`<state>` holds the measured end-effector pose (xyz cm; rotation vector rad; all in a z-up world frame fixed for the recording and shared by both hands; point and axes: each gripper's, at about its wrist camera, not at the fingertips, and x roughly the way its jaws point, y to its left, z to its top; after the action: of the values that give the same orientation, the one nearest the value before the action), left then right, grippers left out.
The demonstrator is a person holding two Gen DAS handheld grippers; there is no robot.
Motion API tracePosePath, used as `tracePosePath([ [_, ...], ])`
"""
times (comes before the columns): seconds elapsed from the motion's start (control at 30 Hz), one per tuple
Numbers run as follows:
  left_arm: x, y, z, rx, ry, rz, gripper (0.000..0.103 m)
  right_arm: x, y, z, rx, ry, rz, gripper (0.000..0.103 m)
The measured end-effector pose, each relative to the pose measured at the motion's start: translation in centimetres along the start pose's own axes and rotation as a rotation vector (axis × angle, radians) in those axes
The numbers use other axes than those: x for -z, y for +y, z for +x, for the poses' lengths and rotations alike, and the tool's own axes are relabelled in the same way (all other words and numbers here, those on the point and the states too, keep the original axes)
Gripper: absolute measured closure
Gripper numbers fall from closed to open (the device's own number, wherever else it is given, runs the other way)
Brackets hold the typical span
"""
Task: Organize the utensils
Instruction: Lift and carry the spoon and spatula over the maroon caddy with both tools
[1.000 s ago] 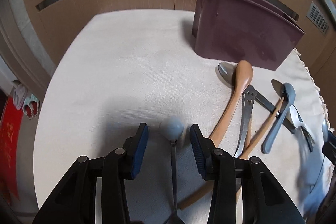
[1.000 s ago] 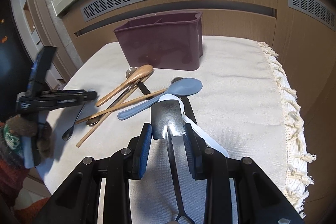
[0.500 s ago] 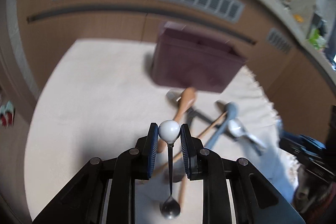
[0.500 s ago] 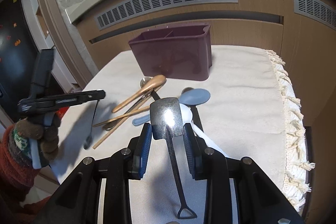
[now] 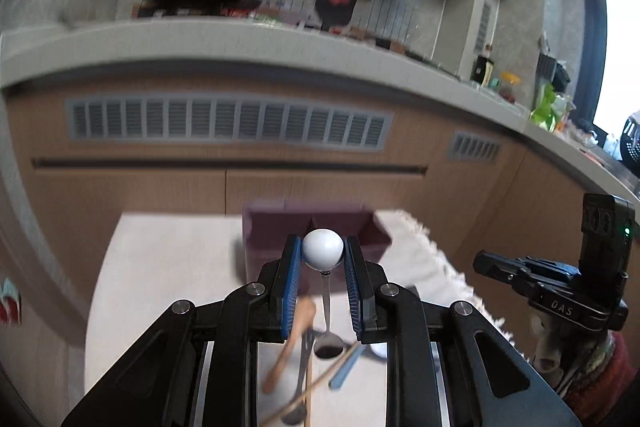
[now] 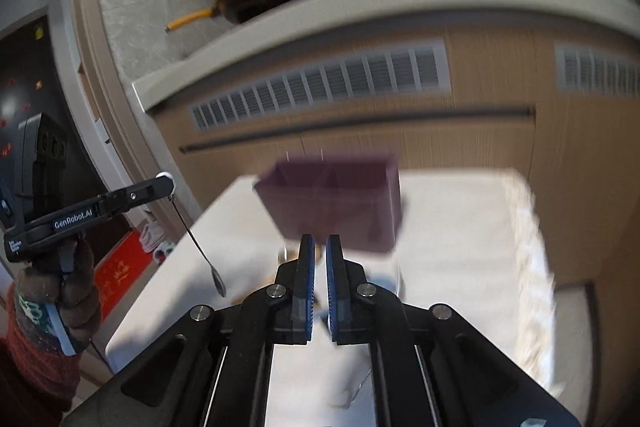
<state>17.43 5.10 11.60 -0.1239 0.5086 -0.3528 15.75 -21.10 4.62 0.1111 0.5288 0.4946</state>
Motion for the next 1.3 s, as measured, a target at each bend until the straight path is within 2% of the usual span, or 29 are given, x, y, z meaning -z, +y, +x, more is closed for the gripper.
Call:
tracePosePath([
  [0.1, -0.1, 0.3, 0.7, 0.016, -0.001, -0.016, 0.081, -1.1, -0.7, 0.6, -0.009, 0.055, -0.025, 0.097],
  [0.17, 0.5, 0.6, 1.2, 0.017, 0.012, -0.034, 0.081, -0.4, -1.5, 1.3, 0.034, 0.097, -0.043, 0.087],
  [0.2, 1.0, 0.7, 1.6, 0.017, 0.023, -0.042, 0.081, 0.4, -2.2, 1.9, 0.074, 0.118, -0.037, 0.076],
  [0.23, 1.5, 0.9, 1.9, 0.019, 0.037, -0.048, 0.081, 1.4, -3.0, 2.5, 0.094, 0.139, -0.009, 0.073],
  [0.33, 3.1, 1.4, 2.8, 0.017, 0.088, -0.066, 0.081, 4.5, -6.3, 4.7, 0.110, 0.235, 0.122, 0.073],
  [0.47, 4.7, 1.6, 3.5, 0.022, 0.136, -0.079, 0.081, 7.7, -9.2, 7.7, 0.186, 0.313, 0.247, 0.073],
  [0.6, 5.6, 1.7, 3.5, 0.023, 0.156, -0.085, 0.081, 8.2, -9.9, 10.2, 0.204, 0.350, 0.300, 0.073],
  [0.67, 5.8, 1.7, 3.7, 0.024, 0.163, -0.085, 0.081, 7.5, -9.3, 11.3, 0.237, 0.352, 0.291, 0.072],
  [0.8, 6.1, 1.6, 3.9, 0.031, 0.172, -0.087, 0.081, 6.5, -7.8, 13.9, 0.342, 0.379, 0.193, 0.068],
  [0.93, 6.2, 1.2, 4.2, 0.052, 0.175, -0.090, 0.081, 6.4, -6.2, 15.2, 0.403, 0.430, 0.109, 0.052],
  [0.97, 6.2, 1.1, 4.4, 0.057, 0.180, -0.089, 0.081, 6.5, -5.9, 15.5, 0.414, 0.438, 0.090, 0.051],
  [1.13, 6.3, 0.3, 5.5, 0.050, 0.220, -0.077, 0.081, 6.4, -5.9, 15.5, 0.396, 0.459, 0.067, 0.051],
  [1.17, 6.3, 0.2, 5.6, 0.044, 0.229, -0.079, 0.081, 6.6, -6.0, 15.2, 0.395, 0.445, 0.063, 0.053],
  [1.23, 6.4, -0.1, 5.8, 0.034, 0.242, -0.080, 0.081, 7.0, -5.9, 14.3, 0.405, 0.421, 0.031, 0.072],
  [1.3, 6.4, -0.6, 5.5, 0.028, 0.243, -0.072, 0.081, 7.3, -5.9, 13.4, 0.380, 0.425, 0.042, 0.073],
])
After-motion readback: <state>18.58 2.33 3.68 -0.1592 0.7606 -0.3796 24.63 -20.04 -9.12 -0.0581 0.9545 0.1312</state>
